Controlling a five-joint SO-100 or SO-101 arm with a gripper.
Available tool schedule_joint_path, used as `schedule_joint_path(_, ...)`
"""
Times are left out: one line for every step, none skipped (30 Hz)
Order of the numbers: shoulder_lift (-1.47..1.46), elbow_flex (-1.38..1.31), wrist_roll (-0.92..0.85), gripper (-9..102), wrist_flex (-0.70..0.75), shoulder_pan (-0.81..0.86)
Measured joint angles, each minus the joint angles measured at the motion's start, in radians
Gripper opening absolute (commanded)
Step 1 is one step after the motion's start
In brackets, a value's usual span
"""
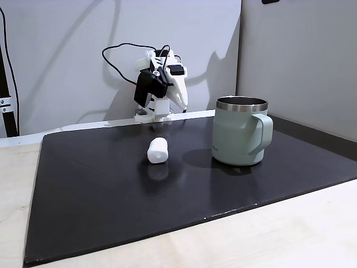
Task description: Grasp a gauze and put it in the cup.
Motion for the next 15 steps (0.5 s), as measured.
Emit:
schedule_joint_path(0.0,0.0,0.0,0,0.0,-0.002)
schedule_joint_path(0.0,0.0,0.0,0,0.0,-0.002)
schedule_joint_path(0.0,0.0,0.0,0,0.003,-0.002)
schedule_joint_path(0.0,0.0,0.0,0,0.012,-0.002)
schedule_joint_path(0.0,0.0,0.0,0,0.028,-0.002)
schedule_joint_path(0.0,-0.009,0.002,0,0.043,-0.002)
schedule_joint_path(0.0,-0.025,0.002,0,0.057,-0.002)
schedule_joint_path(0.0,-0.049,0.002,0,0.075,-0.002)
schedule_joint_path(0.0,-0.08,0.002,0,0.095,-0.005)
schedule_joint_path(0.0,-0.115,0.002,0,0.121,-0.015)
schedule_joint_path(-0.003,-0.153,0.002,0,0.149,-0.028)
schedule_joint_path(-0.012,-0.193,0.002,0,0.178,-0.038)
schedule_joint_path(-0.028,-0.238,0.002,0,0.206,-0.04)
schedule_joint_path(-0.051,-0.282,0.002,0,0.23,-0.038)
schedule_joint_path(-0.077,-0.325,0.002,0,0.252,-0.031)
